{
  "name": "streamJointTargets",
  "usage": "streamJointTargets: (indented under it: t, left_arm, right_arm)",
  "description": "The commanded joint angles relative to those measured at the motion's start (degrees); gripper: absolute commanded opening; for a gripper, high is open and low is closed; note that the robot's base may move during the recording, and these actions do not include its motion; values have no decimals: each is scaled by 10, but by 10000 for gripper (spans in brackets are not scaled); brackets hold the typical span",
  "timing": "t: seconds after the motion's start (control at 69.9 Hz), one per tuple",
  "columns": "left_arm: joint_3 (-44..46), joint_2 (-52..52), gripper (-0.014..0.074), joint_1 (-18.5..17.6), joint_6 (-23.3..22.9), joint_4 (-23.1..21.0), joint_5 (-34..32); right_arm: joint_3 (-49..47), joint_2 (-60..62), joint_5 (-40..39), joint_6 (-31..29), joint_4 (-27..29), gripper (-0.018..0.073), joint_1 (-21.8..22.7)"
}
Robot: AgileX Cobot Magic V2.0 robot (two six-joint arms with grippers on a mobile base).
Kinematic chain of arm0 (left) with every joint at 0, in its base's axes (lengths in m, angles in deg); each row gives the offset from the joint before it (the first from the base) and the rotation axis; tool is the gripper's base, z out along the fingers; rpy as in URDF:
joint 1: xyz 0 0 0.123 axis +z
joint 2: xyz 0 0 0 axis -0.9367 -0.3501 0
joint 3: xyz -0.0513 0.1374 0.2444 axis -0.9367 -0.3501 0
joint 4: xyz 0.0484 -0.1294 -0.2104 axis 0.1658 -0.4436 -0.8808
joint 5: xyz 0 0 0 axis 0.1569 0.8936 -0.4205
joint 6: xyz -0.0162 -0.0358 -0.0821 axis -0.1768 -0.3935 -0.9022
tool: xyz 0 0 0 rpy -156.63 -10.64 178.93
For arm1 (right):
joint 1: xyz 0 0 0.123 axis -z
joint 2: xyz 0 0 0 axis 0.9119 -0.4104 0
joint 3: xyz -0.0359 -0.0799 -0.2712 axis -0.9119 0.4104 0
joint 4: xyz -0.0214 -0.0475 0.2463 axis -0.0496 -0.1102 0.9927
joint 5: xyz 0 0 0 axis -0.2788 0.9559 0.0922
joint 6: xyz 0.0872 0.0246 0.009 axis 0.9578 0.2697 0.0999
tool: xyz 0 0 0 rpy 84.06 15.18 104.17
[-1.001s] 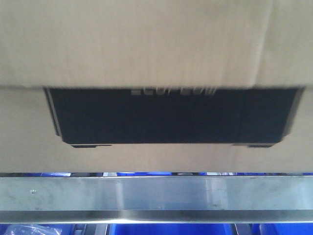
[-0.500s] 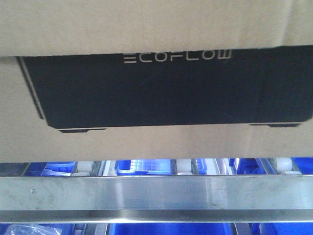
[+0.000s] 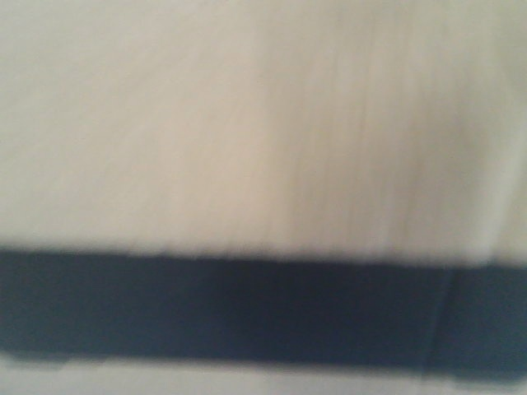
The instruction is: Grab box from left shelf to table start
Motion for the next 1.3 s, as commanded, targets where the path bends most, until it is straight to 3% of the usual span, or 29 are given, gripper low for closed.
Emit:
streamJointTargets:
  t: [0.0,0.458,1.287]
  left_arm:
    - [17,37,-96,-5,8,-11,-75]
    - [17,109,-96,-5,12,-42,-123]
    - [17,109,-97,-5,12,-57,-123]
  right_arm:
    - [-18,21,-92,8,-16,58,3]
    - [-18,94,-163,3,8,58,3]
    - [-19,96,-212,3,8,57,3]
